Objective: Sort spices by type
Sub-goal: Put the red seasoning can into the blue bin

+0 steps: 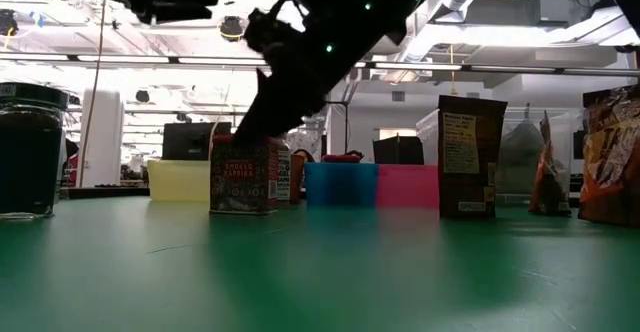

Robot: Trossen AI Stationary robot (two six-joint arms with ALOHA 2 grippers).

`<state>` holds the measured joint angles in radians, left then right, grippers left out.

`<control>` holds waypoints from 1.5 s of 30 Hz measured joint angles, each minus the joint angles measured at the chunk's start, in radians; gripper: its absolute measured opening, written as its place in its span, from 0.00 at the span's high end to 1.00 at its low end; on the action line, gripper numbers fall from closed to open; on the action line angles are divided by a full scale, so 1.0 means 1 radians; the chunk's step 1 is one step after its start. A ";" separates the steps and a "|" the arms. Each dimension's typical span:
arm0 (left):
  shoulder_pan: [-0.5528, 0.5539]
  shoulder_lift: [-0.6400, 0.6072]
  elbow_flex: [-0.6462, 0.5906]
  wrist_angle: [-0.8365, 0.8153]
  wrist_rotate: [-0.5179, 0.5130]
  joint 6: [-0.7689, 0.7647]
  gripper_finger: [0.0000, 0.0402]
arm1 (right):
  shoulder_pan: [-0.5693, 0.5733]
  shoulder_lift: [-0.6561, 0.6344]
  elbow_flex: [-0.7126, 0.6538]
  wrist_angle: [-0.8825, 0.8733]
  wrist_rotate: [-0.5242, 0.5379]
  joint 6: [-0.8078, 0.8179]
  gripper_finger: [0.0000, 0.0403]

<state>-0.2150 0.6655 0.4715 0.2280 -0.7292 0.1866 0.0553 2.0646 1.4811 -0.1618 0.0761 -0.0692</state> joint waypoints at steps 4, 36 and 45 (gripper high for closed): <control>0.000 -0.079 -0.030 -0.003 0.000 -0.017 0.25 | -0.005 0.015 0.001 0.005 0.000 0.000 0.12; -0.001 -0.123 -0.032 -0.038 0.002 -0.038 0.25 | -0.091 -0.308 0.001 -0.547 0.153 -0.152 0.41; -0.001 -0.123 -0.032 -0.061 0.002 -0.051 0.25 | -0.219 -0.312 0.000 -0.402 0.189 -0.333 0.41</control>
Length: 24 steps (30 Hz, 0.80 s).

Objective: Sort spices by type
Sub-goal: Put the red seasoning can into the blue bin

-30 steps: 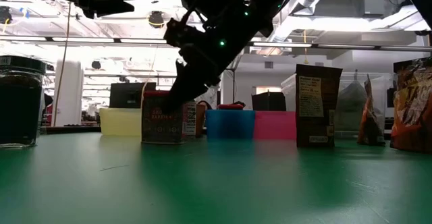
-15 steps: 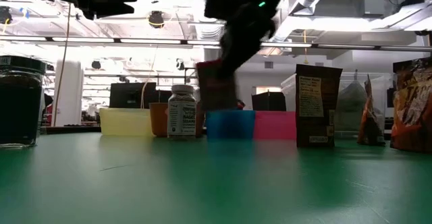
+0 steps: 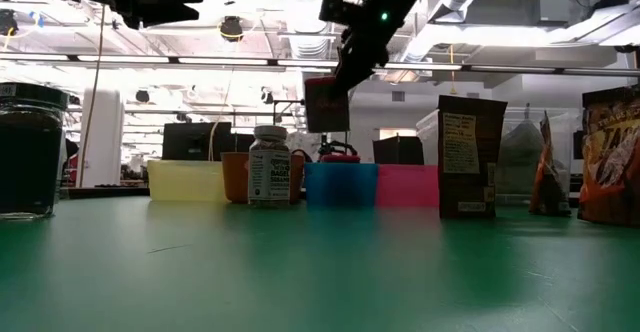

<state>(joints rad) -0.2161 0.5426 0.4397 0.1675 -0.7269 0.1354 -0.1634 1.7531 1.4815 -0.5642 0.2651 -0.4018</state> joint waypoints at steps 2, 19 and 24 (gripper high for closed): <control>0.000 0.000 0.000 0.000 0.000 0.001 0.25 | -0.026 -0.005 -0.002 0.036 0.012 -0.032 0.40; 0.000 0.000 0.000 -0.022 0.000 0.001 0.25 | -0.301 0.154 -0.002 0.260 0.018 -0.240 0.40; 0.001 0.000 0.000 -0.022 0.000 0.009 0.25 | -0.327 0.161 0.001 0.281 -0.066 -0.253 0.40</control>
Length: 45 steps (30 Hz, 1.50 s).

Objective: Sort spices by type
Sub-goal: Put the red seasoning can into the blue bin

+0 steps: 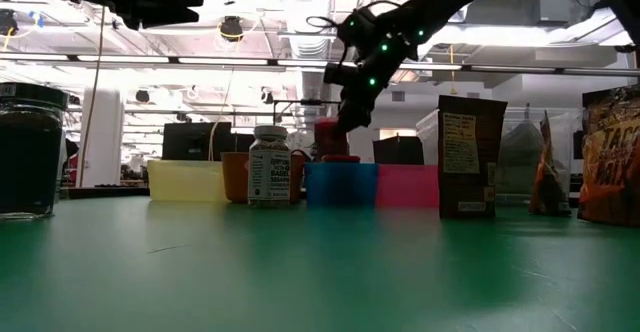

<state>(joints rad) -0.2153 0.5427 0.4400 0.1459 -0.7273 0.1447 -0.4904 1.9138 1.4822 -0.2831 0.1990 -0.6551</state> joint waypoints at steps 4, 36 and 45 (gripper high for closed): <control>0.001 0.000 0.000 0.001 0.000 0.000 0.25 | -0.008 0.019 -0.002 -0.022 -0.034 0.009 0.40; 0.003 0.000 0.000 -0.001 0.000 0.001 0.25 | -0.050 0.041 -0.001 -0.080 -0.124 0.105 0.40; 0.003 0.000 0.000 -0.002 0.000 0.000 0.25 | -0.047 0.041 -0.001 -0.127 -0.136 0.109 0.38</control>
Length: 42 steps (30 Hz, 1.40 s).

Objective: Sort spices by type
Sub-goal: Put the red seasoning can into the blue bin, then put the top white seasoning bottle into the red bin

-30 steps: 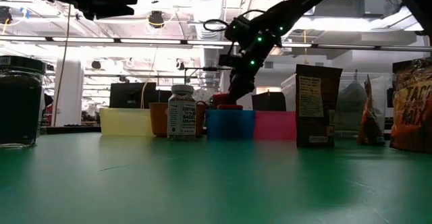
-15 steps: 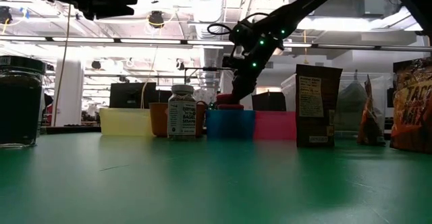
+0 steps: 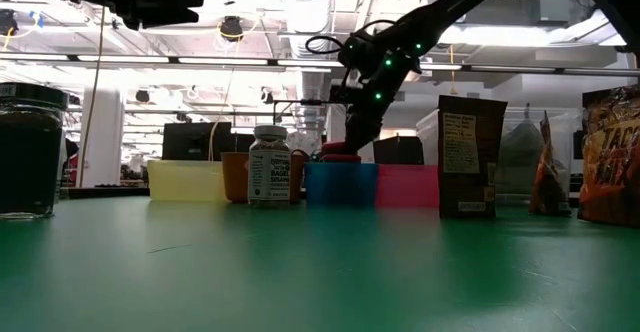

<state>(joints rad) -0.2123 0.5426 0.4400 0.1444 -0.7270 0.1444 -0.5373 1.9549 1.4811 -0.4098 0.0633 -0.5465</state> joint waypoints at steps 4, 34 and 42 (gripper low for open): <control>0.000 0.000 0.000 0.000 0.000 0.001 0.25 | -0.001 0.000 0.000 -0.016 -0.046 0.009 0.38; 0.000 0.000 0.000 -0.008 0.000 -0.001 0.25 | 0.082 -0.147 0.001 0.006 0.009 0.070 0.20; 0.000 0.000 0.000 -0.005 0.000 -0.009 0.25 | 0.322 -0.110 -0.001 0.078 -0.101 0.189 0.20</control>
<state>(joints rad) -0.2126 0.5430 0.4400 0.1395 -0.7270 0.1354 -0.2152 1.8448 1.4797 -0.3318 -0.0373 -0.3578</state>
